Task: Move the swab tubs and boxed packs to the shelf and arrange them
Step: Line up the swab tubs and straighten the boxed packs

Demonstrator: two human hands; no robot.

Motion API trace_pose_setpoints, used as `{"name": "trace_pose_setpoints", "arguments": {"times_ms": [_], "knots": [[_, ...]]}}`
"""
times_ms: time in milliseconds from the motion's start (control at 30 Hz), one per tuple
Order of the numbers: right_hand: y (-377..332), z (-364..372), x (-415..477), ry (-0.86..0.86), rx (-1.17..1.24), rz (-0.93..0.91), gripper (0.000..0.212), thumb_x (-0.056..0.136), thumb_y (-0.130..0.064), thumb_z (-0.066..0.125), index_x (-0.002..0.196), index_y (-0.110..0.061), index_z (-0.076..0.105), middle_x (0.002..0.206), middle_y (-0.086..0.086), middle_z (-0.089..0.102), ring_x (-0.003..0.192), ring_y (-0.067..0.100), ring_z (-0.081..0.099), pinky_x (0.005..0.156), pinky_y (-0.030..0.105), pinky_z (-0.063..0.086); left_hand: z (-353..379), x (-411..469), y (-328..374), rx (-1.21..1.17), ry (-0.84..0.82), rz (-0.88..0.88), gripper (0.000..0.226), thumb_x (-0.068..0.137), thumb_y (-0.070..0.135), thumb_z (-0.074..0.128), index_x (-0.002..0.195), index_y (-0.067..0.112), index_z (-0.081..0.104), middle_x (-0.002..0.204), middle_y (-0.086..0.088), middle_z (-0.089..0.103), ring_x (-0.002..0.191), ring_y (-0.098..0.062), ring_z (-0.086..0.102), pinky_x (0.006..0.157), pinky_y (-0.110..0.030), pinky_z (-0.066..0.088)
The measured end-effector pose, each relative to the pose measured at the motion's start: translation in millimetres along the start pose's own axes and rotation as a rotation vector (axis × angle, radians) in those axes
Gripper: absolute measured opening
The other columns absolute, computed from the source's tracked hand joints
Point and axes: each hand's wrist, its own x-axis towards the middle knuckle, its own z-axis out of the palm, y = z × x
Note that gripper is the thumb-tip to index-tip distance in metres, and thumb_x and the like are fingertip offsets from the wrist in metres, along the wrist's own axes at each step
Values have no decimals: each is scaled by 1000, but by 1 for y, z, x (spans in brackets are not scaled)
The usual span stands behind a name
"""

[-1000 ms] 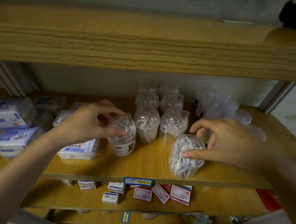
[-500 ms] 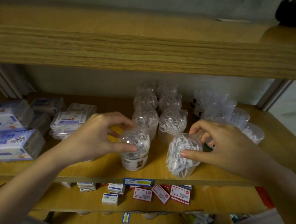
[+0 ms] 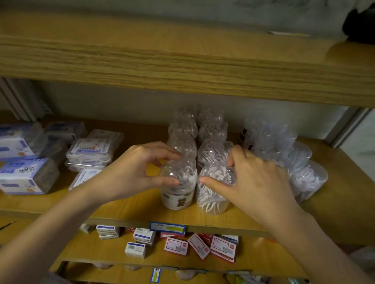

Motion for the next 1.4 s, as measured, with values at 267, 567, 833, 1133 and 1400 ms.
{"name": "trace_pose_setpoints", "arguments": {"times_ms": [267,567,833,1133,1400], "knots": [[10,-6,5,-48,-11,-74,77,72,-82,21,116,-23,44,111,-3,58,95,19,60,67,30,39,-1,-7,10,57,46,-29,51,72,57,60,117,33,57,117,20,53,107,11,49,84,-7,41],[1,-20,26,19,100,-271,36,90,-50,42,119,-29,49,118,-4,59,102,21,59,74,32,46,-43,-50,2,106,332,-290,20,81,35,65,100,28,63,103,16,60,95,8,56,73,-5,42],[-42,-28,55,-39,197,-404,33,89,-47,48,118,-31,52,118,-7,60,106,16,56,76,29,43,-83,-89,-8,168,335,-427,23,83,21,62,105,15,65,96,-2,68,86,-9,63,76,-25,51],[-108,-2,98,-301,278,-430,41,88,-43,54,125,-26,49,125,-5,54,114,14,50,95,33,42,-125,-76,-43,160,285,-355,21,81,22,66,101,14,67,94,2,69,89,-6,63,79,-16,47],[-168,30,132,-408,251,-318,63,81,-44,62,136,-23,38,142,3,40,128,23,40,104,40,36,-158,-39,-103,310,-7,-352,28,84,30,62,107,15,63,108,-3,65,102,-17,59,92,-36,46]]}}
